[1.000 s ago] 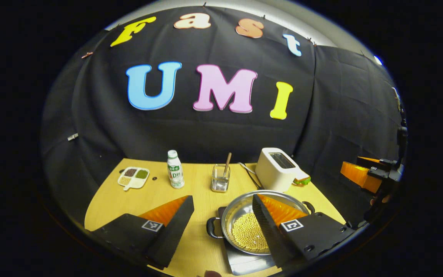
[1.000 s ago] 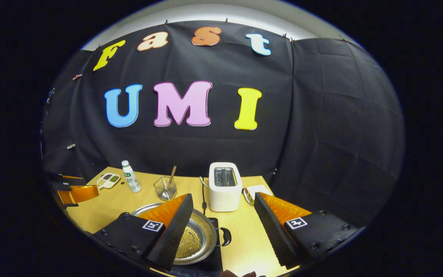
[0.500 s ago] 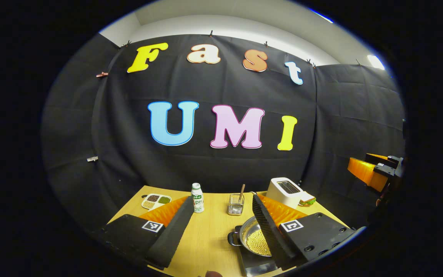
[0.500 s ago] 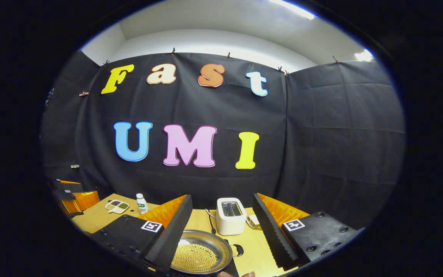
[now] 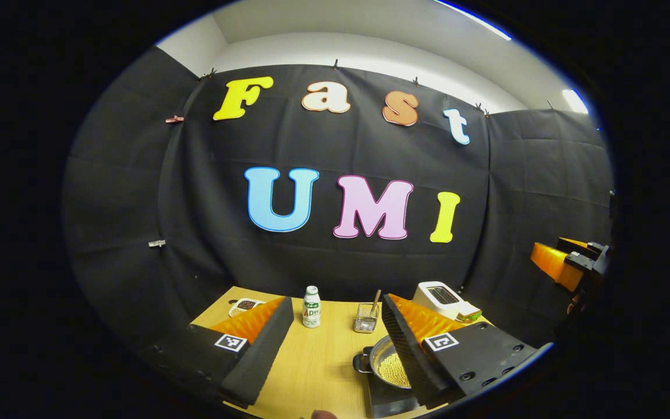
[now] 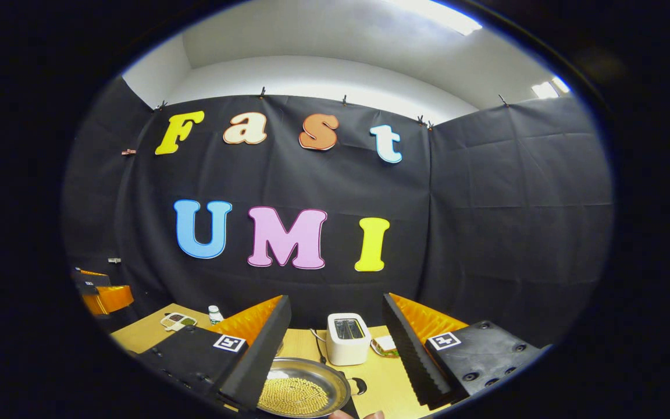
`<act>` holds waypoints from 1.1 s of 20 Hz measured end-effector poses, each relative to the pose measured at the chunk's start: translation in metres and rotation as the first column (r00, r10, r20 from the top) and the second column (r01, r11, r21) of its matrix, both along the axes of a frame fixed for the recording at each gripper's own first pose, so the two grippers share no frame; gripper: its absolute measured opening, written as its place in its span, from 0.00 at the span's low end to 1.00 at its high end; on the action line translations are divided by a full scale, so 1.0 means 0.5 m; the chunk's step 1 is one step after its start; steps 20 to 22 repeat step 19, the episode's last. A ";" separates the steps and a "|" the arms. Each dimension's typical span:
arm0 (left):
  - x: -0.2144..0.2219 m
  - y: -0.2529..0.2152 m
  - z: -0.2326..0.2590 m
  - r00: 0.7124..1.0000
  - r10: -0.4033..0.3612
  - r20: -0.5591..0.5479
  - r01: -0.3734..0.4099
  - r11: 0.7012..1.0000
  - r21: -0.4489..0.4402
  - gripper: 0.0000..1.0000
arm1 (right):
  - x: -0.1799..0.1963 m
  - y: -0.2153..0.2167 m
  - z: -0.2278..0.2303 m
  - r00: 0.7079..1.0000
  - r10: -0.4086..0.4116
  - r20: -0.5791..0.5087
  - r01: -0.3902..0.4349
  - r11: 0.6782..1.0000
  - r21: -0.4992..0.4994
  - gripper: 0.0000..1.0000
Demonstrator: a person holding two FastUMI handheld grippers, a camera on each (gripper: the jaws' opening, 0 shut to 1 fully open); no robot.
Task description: First push the handle of the pot to place it horizontally, then grasp the pot with both hands and set it on the induction cooktop.
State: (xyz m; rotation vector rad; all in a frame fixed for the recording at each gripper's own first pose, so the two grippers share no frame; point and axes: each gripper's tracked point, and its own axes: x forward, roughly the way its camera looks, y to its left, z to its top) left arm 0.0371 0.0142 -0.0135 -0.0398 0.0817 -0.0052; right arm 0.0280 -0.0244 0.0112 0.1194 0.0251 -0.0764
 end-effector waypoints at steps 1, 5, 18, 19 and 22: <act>-0.003 0.005 -0.004 1.000 0.010 -0.008 -0.010 1.000 -0.005 0.94 | 0.001 0.000 0.001 1.000 0.002 0.001 -0.002 1.000 0.004 0.96; -0.004 0.010 -0.005 0.999 0.033 -0.009 -0.033 0.999 -0.003 0.95 | -0.002 -0.006 -0.005 1.000 0.004 0.000 -0.004 1.000 -0.002 0.98; -0.015 0.002 -0.013 1.000 0.007 -0.023 -0.007 1.000 -0.005 0.95 | -0.028 -0.028 -0.014 0.999 -0.032 -0.013 0.032 0.999 -0.009 0.95; -0.016 0.001 -0.014 1.000 0.007 -0.026 -0.007 1.000 -0.006 0.95 | -0.029 -0.027 -0.014 0.999 -0.032 -0.015 0.032 0.999 -0.008 0.97; -0.016 0.001 -0.014 1.000 0.007 -0.026 -0.007 1.000 -0.006 0.95 | -0.029 -0.027 -0.014 0.999 -0.032 -0.015 0.032 0.999 -0.008 0.97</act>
